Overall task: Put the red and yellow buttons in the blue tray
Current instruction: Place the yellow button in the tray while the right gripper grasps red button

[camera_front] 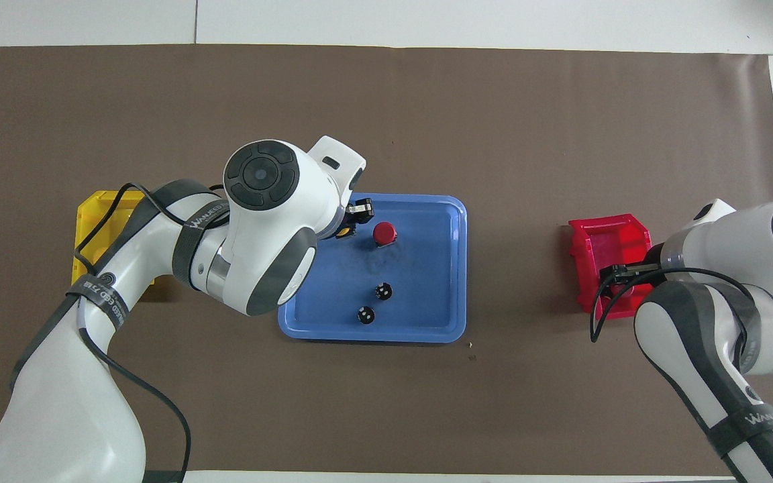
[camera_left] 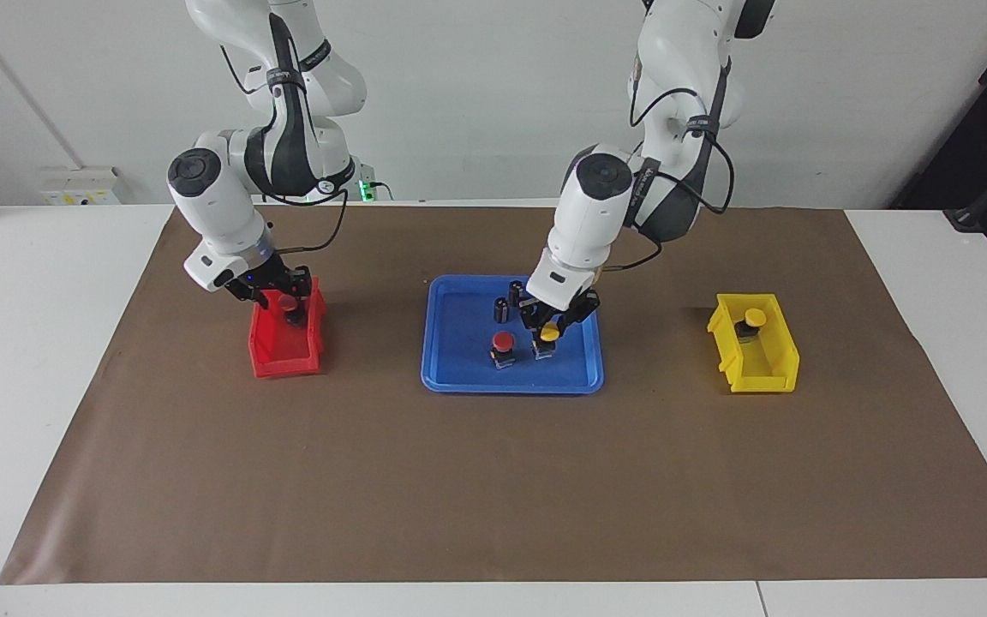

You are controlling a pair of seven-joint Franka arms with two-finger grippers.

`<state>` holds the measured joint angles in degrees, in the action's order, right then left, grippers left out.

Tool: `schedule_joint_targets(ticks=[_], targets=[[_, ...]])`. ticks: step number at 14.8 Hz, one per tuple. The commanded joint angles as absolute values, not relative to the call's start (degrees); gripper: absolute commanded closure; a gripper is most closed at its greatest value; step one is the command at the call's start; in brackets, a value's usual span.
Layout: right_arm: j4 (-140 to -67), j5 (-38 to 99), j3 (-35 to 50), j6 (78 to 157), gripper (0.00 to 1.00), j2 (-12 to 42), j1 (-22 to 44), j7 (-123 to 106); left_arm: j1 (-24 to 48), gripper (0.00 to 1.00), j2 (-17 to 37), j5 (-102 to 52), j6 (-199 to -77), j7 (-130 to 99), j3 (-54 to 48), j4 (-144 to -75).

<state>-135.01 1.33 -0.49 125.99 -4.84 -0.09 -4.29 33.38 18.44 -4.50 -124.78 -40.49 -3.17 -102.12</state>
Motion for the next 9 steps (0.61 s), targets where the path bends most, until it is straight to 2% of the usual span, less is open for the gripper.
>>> schedule_joint_targets(ticks=[1,3,4,6,7,9], targets=[[-138.25,2.37,0.09,128.85,0.30,-6.85,-1.23,-6.50,34.98,0.98,20.74,-5.36,-125.42,-42.01,-1.93,-100.72],[-139.04,2.37,0.09,129.46,0.31,-7.03,-1.14,-6.59,34.72,0.98,20.92,-4.31,-125.42,-42.10,-1.93,-100.81],[-139.22,2.37,0.09,129.64,0.33,-7.03,-1.14,-6.59,34.63,0.90,21.00,-4.22,-125.33,-42.10,-1.85,-100.90],[-139.48,2.37,0.09,129.73,0.41,-7.12,-1.14,-6.59,34.63,0.43,20.92,-4.22,-124.64,-42.10,-1.85,-100.81],[-139.57,2.37,0.17,129.73,0.49,-7.12,-1.06,-6.50,35.06,0.35,20.92,-4.22,-124.11,-42.27,-1.85,-100.81],[-139.57,2.37,0.18,129.55,0.62,-7.21,-0.97,-6.50,35.33,0.31,19.96,-4.22,-121.13,-42.36,-1.85,-100.37]])
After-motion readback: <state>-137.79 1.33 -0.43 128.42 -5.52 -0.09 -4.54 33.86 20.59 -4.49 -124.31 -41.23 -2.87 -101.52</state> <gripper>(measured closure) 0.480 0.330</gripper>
